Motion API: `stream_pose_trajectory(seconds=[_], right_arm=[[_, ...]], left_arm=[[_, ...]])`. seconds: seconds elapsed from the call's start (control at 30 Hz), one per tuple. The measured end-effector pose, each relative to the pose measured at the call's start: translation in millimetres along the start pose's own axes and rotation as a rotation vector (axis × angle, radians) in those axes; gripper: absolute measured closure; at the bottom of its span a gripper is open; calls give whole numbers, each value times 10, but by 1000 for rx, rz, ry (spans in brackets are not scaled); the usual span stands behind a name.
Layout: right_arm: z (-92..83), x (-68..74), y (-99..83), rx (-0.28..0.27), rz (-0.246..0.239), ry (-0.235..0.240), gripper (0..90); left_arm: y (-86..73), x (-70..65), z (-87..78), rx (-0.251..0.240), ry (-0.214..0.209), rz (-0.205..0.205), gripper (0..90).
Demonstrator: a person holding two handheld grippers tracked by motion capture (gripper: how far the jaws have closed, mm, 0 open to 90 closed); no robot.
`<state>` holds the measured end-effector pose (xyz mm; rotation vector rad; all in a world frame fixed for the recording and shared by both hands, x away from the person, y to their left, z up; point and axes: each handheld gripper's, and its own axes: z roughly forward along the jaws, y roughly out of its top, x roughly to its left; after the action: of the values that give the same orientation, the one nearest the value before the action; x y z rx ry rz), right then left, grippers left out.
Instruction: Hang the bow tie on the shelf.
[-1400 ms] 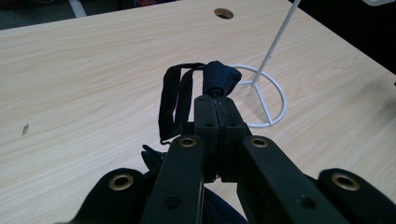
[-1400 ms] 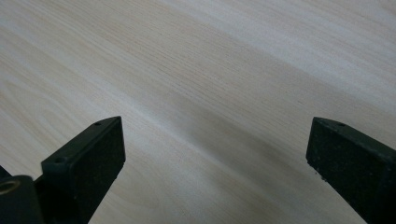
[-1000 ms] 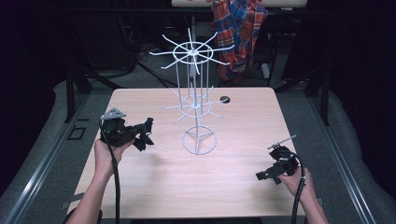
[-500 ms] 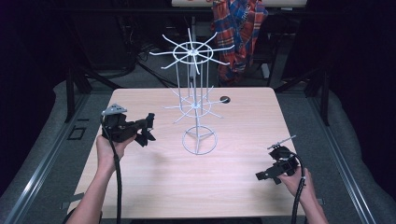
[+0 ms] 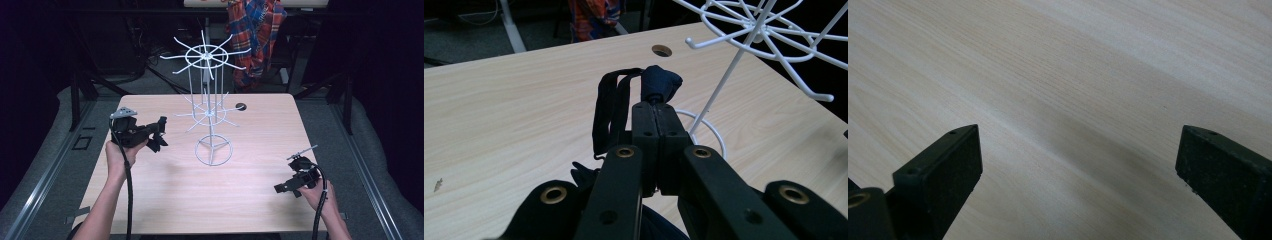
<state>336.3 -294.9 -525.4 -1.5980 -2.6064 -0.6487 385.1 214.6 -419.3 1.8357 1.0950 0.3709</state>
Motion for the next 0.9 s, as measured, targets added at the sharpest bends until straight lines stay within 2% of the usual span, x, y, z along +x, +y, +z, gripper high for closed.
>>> stream_pose_trajectory(seconds=[0.37,0.53,0.9], right_arm=[[3,1,0,0,0,-1,43],[1,0,0,-1,-1,1,43],[-1,-4,-1,1,1,0,44]], left_arm=[[108,-15,17,20,5,7,896],[214,-10,20,64,5,15,896],[445,-33,9,100,12,25,896]])
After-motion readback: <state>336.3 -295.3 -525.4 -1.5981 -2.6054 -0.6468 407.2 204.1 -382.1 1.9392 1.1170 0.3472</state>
